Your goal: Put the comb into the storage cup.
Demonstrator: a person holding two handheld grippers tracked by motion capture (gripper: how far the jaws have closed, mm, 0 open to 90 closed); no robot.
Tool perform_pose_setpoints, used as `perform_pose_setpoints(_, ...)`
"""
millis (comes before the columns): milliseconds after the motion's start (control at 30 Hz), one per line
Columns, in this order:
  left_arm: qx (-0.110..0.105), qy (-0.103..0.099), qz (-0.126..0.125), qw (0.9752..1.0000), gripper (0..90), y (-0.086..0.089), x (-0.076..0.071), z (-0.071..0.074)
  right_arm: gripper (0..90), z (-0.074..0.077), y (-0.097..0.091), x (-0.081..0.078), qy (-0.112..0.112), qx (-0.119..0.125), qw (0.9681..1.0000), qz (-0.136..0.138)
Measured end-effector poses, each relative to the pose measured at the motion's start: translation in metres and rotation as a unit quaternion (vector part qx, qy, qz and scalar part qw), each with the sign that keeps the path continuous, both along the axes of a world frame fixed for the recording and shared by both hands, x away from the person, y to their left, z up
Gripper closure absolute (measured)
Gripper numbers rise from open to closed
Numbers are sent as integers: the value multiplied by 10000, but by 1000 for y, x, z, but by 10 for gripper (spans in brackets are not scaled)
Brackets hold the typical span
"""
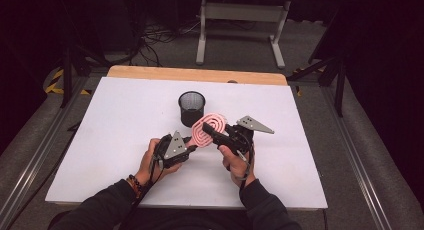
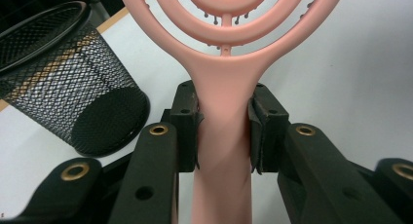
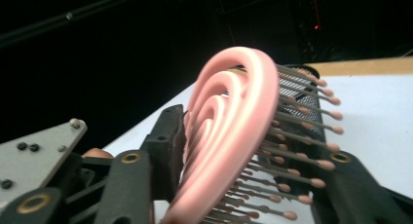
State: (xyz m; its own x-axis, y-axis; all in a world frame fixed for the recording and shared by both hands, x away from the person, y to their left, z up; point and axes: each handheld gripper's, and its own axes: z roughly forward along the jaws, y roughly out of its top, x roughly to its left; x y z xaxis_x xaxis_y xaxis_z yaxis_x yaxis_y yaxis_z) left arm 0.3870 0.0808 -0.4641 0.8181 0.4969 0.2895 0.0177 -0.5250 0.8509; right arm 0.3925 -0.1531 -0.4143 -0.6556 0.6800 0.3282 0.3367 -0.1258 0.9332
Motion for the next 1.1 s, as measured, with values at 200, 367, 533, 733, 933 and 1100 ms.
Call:
perform_pose_setpoints(200,-12,-28,-36,10000,686,0,-1,-1,571,-3,-4,-3,208,367,9991,43)
perform_pose_setpoints(367,36,98,21,9999,638,0,2,-4,583,-1,-1,-8,43,322,9993,177)
perform_pose_setpoints(533,36,150,19,9999,597,2,3,-4,595,3,2,-13,-171,177,9990,372)
perform_pose_setpoints(733,131,222,-16,9997,535,3,5,-7,608,9,2,-20,-351,91,9979,534)
perform_pose_setpoints(933,94,365,-56,9993,461,6,9,-8,618,14,0,-24,-486,48,9969,617)
perform_pose_setpoints(1100,190,405,-13,9990,441,7,11,-10,622,18,-3,-27,-572,11,9964,624)
